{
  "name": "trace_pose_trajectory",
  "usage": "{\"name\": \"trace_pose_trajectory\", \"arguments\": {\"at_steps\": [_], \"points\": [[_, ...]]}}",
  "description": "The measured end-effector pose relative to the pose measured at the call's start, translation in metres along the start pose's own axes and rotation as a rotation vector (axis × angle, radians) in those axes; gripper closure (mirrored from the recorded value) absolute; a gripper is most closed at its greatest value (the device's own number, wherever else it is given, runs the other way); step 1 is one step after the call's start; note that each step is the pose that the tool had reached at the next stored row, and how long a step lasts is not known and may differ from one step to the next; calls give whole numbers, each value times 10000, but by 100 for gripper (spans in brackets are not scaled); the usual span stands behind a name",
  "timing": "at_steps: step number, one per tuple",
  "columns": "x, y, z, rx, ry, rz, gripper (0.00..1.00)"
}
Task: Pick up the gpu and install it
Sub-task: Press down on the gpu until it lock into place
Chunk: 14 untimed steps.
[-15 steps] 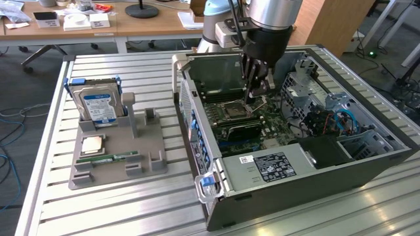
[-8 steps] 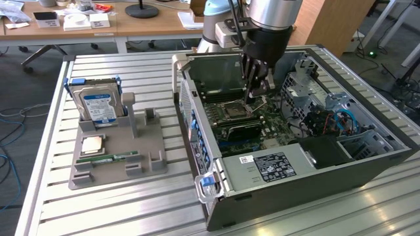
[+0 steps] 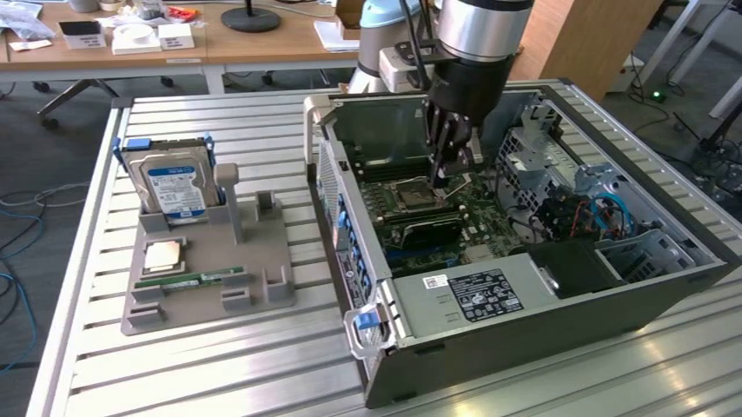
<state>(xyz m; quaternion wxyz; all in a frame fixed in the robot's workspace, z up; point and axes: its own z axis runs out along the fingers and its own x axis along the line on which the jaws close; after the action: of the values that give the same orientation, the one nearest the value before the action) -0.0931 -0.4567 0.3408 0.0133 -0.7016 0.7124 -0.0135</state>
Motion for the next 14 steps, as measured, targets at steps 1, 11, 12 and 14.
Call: {"name": "trace_pose_trajectory", "arguments": {"at_steps": [1,11,12,14], "points": [[0,0,12,0,-1,0,89],[0,3,84,-1,1,0,89],[0,3,84,-1,2,0,89],[-1,3,91,1,-1,0,89]]}}
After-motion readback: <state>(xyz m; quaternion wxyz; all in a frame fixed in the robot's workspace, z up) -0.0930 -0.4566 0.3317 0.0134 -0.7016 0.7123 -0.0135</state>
